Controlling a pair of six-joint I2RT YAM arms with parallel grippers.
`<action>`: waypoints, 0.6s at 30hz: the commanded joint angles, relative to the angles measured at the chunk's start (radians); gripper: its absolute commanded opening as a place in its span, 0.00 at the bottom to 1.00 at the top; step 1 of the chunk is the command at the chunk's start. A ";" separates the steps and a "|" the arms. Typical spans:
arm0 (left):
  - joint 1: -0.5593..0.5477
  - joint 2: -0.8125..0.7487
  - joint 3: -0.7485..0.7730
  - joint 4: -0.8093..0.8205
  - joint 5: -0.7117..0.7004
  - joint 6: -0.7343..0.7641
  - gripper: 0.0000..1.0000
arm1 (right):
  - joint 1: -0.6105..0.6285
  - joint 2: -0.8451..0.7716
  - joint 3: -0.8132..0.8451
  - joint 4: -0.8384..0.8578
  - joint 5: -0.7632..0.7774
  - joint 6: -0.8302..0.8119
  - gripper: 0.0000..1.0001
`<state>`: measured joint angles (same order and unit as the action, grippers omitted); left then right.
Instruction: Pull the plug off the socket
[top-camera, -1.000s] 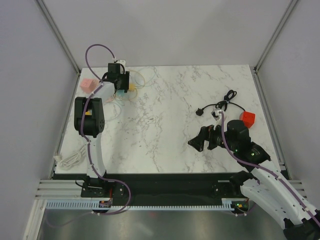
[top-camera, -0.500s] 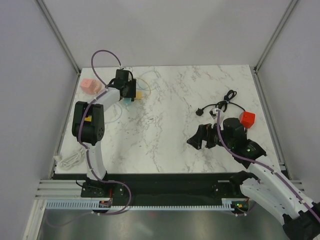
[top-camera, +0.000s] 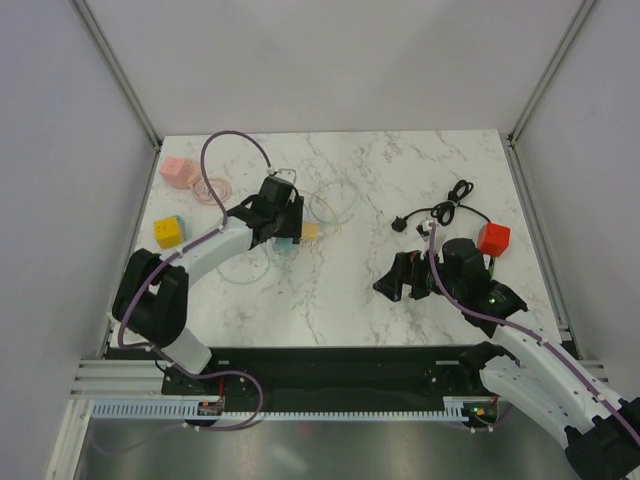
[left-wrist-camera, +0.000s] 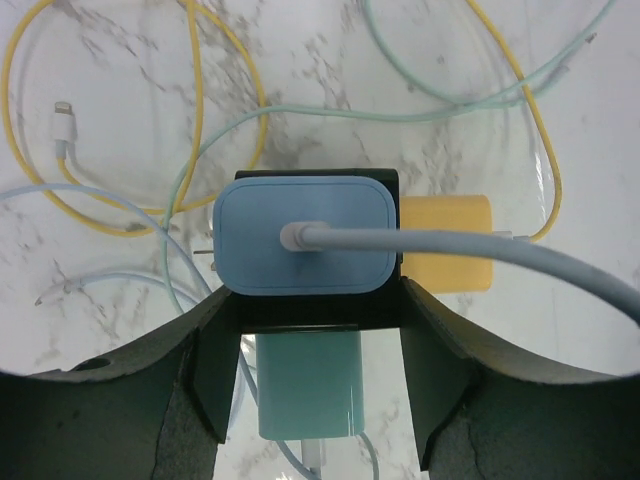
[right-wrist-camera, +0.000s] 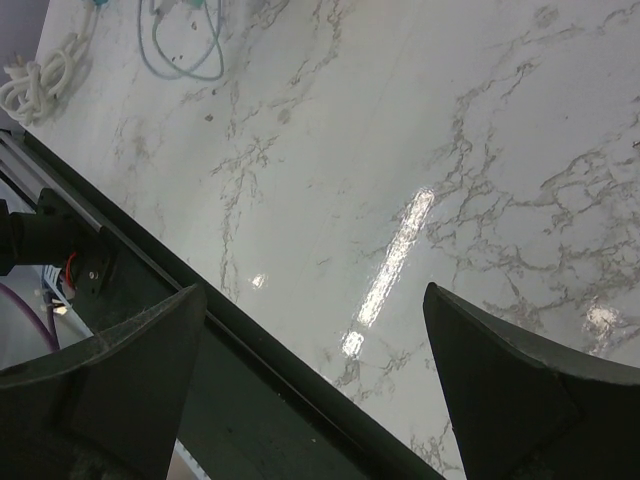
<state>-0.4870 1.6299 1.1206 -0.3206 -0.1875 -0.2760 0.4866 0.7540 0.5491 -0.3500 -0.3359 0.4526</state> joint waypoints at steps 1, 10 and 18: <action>-0.074 -0.117 -0.099 0.023 -0.059 -0.147 0.18 | 0.000 -0.018 -0.006 0.045 -0.005 0.018 0.98; -0.379 -0.306 -0.373 0.031 -0.200 -0.385 0.18 | -0.002 -0.030 -0.029 0.037 0.028 0.052 0.98; -0.521 -0.372 -0.466 -0.041 -0.227 -0.555 0.39 | 0.000 -0.019 -0.057 0.052 0.035 0.077 0.98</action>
<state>-0.9882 1.2800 0.6872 -0.3210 -0.3824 -0.6930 0.4866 0.7330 0.5026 -0.3344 -0.3126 0.5064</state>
